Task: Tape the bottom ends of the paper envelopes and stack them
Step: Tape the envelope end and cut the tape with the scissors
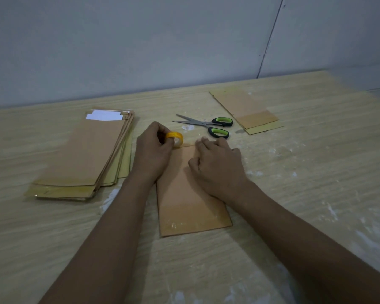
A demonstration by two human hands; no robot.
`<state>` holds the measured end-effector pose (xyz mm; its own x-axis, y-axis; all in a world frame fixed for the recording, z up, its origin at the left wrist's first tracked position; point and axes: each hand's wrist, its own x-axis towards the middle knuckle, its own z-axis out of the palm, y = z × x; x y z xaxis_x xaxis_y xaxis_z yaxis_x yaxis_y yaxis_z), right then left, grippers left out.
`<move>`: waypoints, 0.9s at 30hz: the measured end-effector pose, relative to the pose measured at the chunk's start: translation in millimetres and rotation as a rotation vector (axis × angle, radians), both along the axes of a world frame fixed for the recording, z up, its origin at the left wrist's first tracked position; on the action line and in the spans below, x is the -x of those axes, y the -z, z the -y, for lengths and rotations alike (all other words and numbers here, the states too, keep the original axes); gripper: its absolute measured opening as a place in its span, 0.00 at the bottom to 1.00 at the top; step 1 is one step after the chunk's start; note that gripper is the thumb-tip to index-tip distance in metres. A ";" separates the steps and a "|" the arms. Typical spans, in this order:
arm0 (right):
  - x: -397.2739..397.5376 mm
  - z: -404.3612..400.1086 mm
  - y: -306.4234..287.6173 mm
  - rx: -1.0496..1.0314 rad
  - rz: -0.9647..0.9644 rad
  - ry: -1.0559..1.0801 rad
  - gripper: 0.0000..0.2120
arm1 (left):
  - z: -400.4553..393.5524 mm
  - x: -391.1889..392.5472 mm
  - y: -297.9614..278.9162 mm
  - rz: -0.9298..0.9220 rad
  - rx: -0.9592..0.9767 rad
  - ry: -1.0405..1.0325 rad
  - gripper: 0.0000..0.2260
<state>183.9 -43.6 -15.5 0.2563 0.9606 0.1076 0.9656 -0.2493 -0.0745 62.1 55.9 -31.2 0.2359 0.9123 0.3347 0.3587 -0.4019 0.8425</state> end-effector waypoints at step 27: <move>8.2 -3.6 4.1 -0.013 -0.034 -0.111 0.28 | 7.5 7.6 -1.3 0.049 -0.070 -0.087 0.07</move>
